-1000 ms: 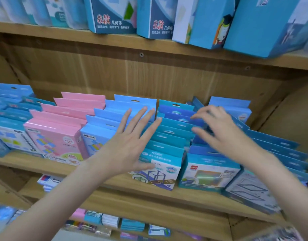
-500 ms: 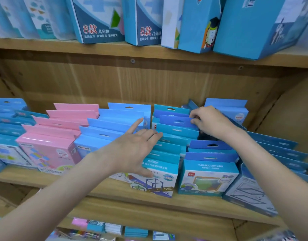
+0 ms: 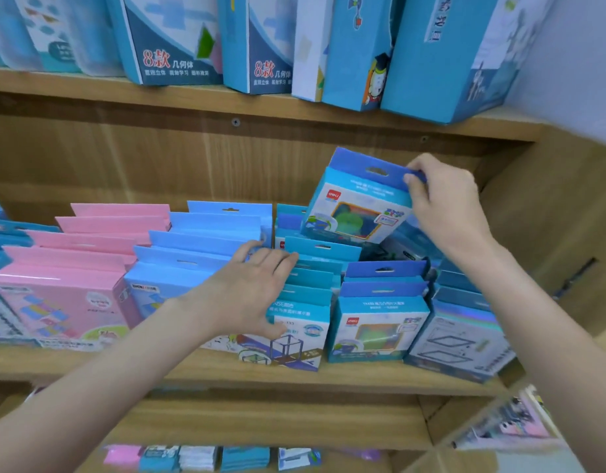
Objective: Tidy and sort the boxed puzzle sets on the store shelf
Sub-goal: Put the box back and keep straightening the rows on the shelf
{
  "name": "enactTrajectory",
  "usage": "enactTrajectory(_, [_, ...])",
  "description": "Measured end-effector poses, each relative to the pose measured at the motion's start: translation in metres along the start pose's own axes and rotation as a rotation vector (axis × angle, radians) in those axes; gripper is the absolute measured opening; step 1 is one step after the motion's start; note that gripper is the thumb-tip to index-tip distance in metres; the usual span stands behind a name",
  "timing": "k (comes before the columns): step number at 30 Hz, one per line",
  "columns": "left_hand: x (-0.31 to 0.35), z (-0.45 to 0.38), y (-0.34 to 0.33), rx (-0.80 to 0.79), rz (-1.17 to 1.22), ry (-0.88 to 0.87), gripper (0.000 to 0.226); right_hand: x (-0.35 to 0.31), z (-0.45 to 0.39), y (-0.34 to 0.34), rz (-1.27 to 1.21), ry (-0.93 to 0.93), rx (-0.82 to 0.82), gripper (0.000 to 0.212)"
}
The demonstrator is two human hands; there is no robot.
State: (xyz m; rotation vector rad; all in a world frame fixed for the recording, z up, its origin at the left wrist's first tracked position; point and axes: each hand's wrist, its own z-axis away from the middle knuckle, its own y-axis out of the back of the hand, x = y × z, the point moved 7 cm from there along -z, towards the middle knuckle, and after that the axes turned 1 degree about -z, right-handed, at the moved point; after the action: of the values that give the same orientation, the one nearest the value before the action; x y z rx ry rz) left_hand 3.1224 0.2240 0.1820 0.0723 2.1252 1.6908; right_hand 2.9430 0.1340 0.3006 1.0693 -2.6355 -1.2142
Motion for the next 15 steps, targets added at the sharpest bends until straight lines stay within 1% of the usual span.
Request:
enactTrajectory(2, [0.001,0.0,-0.003,-0.023,0.016,0.007,0.098,0.001,0.002,0.023,0.01,0.005,0.099,0.016])
enactTrajectory(4, [0.003,0.0,-0.003,-0.031,0.016,-0.001,0.1,0.003,0.001,0.039,0.001,-0.022,0.141,0.017])
enactTrajectory(7, [0.004,0.0,-0.001,-0.04,0.009,-0.001,0.1,0.012,0.004,0.054,-0.006,-0.06,0.144,0.017])
enactTrajectory(9, [0.004,0.0,-0.001,-0.068,0.014,0.014,0.1,0.016,0.011,0.069,-0.003,-0.049,0.145,0.016])
enactTrajectory(12, [0.004,0.0,0.0,-0.102,0.011,0.027,0.098,0.022,0.029,0.09,-0.02,-0.025,0.108,0.012])
enactTrajectory(15, [0.006,0.0,-0.001,-0.126,-0.002,0.041,0.098,0.026,0.053,0.105,-0.086,-0.063,0.076,0.006])
